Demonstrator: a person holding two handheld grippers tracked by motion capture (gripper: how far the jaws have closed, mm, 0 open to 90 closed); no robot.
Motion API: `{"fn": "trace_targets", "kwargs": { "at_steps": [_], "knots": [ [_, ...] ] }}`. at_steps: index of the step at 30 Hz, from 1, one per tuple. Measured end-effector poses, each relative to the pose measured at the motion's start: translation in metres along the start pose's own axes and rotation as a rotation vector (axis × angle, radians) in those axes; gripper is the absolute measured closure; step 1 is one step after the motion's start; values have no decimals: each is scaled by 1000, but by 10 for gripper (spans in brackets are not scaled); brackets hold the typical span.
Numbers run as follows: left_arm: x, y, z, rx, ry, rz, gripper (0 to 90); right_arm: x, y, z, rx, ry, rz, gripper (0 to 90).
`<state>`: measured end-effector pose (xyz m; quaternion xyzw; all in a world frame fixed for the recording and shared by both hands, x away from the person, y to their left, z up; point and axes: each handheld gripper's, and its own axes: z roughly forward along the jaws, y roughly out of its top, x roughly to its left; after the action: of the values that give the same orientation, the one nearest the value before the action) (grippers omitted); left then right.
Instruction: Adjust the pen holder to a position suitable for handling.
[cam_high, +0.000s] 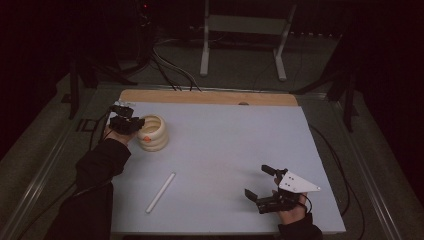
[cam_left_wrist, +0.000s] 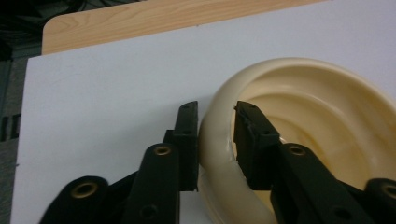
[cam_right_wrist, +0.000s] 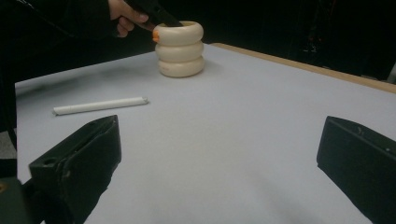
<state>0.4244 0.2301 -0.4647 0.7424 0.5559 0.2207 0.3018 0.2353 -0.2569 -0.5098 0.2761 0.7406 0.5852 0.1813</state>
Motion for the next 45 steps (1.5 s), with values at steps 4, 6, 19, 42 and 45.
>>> {"fn": "trace_targets", "kwargs": {
  "at_steps": [4,6,19,42,45],
  "knots": [
    [-4,2,1,20,28,-13,752,0,0,0,0,0,-1,0],
    [-6,4,1,28,39,-13,755,0,0,0,1,1,2,0],
    [-22,9,1,55,-8,-24,791,-1,0,0,-2,0,7,0],
    [-114,39,-5,76,-86,89,791,-2,0,0,-8,1,7,0],
    [-125,42,-5,77,-87,101,791,-1,1,0,-8,2,6,0]
  ]
}}
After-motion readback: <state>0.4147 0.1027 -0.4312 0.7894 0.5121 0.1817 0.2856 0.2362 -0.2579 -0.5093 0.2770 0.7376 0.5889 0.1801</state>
